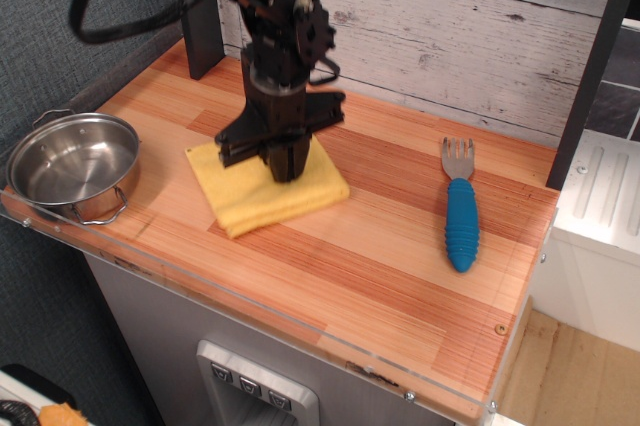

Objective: Put the towel in the back left corner

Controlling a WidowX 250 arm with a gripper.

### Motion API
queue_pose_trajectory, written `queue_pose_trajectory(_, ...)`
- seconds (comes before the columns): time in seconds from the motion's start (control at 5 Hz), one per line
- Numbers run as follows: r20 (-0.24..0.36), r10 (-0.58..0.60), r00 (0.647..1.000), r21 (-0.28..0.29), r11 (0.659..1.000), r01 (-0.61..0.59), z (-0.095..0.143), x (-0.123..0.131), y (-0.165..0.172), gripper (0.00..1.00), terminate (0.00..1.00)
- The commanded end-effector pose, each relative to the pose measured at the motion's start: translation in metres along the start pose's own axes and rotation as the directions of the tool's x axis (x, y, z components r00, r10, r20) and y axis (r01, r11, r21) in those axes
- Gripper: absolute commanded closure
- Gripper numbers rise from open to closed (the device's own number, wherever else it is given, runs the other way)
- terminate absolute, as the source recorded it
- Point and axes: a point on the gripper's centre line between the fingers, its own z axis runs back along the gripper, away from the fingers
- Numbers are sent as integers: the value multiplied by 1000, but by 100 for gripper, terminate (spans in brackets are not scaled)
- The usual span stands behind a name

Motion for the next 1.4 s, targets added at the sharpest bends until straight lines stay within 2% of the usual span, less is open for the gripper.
queue_pose_trajectory(0.0,2,168,986,-32,985,-168,6,40,-1,100,0)
queue_pose_trajectory(0.2,-9,232,973,-40,972,-232,1,54,-2,100,0)
queue_pose_trajectory(0.8,-2,226,974,-70,972,-226,-8,75,-14,100,0)
queue_pose_trajectory(1.2,20,193,981,-84,978,-191,8,77,-16,100,0)
